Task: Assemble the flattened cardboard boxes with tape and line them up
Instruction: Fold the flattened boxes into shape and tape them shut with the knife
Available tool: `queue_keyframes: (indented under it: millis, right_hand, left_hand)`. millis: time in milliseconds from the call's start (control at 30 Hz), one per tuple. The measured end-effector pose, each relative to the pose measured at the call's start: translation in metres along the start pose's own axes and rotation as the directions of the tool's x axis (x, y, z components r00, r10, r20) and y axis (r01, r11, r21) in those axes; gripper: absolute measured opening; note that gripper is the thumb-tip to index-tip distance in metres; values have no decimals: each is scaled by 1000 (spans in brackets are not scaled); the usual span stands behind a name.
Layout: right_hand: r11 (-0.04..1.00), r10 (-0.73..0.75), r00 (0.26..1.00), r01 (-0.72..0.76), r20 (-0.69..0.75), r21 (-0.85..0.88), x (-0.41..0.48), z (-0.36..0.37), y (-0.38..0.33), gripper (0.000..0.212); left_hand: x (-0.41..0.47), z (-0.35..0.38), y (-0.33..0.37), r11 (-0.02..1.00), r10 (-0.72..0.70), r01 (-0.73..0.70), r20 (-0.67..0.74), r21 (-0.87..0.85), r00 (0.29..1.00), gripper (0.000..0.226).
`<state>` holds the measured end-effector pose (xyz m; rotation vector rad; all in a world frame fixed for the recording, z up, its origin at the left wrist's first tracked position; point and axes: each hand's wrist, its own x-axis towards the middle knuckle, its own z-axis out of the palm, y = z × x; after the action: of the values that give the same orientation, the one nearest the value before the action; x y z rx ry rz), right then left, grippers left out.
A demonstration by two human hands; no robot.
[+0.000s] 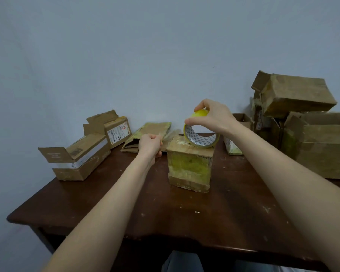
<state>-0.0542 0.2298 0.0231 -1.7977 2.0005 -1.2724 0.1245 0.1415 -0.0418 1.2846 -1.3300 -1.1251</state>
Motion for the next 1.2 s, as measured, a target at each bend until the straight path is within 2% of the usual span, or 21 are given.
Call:
queue_keyframes:
  millis: [200, 267, 333, 367, 433, 500, 533, 567, 633, 667, 700, 833, 900, 967, 1100, 1200]
  right_hand:
    - [995, -19, 1000, 17, 12, 98, -9, 8, -6, 44]
    - [997, -18, 1000, 19, -11, 73, -10, 11, -7, 46]
    - [999, -17, 999, 19, -45, 47, -11, 12, -7, 47]
    - [999, -16, 999, 18, -52, 40, -11, 13, -7, 47]
    - [999, -10, 999, 12, -53, 37, -11, 12, -8, 46]
    - [999, -5, 999, 7, -48, 41, -11, 12, -8, 46]
    - [999, -3, 999, 5, -49, 40, -11, 12, -9, 46]
    - [999, -1, 999, 3, -50, 40, -11, 13, -9, 46]
    - [999, -4, 999, 6, -43, 41, -11, 12, -10, 46]
    - [999, -8, 999, 10, -32, 48, -12, 12, -10, 47]
    - [998, -15, 1000, 15, -13, 69, -13, 11, -10, 48]
    - [963, 20, 1000, -21, 6, 269, -16, 12, 5, 65]
    - [915, 100, 995, -93, 3, 393, -22, 14, 19, 63]
    - [869, 127, 992, -118, 14, 480, -29, 14, 28, 54]
    - [917, 68, 996, -40, -55, 397, -27, 3, 27, 34]
    - [943, 78, 996, -57, -52, 327, -23, -10, 24, 45]
  left_hand:
    - [-10, 6, -14, 992, -111, 98, 189, 75, 976, 15]
    - [-8, 1, -19, 968, -98, 39, 232, 246, 968, 15]
    - [-4, -3, -30, 869, -45, -91, 261, 486, 964, 16]
    - [-4, -4, -35, 825, -17, -139, 269, 548, 963, 16]
    - [-6, -5, -38, 816, 98, -203, 217, 542, 971, 14]
    - [-13, -7, -26, 846, 335, -328, 61, 421, 940, 17]
    - [-18, -8, -15, 849, 421, -414, 55, 327, 906, 23]
    - [-23, -6, -5, 834, 473, -492, 136, 249, 870, 35]
    - [-36, 1, 8, 773, 447, -578, 424, 260, 788, 65]
    - [-41, 6, 7, 712, 406, -621, 530, 327, 745, 75]
    - [-43, 10, 4, 641, 401, -666, 573, 382, 715, 82]
    - [-36, 10, -5, 480, 455, -734, 579, 480, 677, 83]
    - [-33, 10, -8, 399, 459, -750, 593, 528, 661, 78]
    - [-32, 13, -10, 376, 466, -747, 585, 549, 664, 76]
    - [-29, 15, -10, 378, 463, -738, 575, 560, 674, 82]
    - [-26, 16, -12, 328, 448, -757, 612, 565, 651, 78]
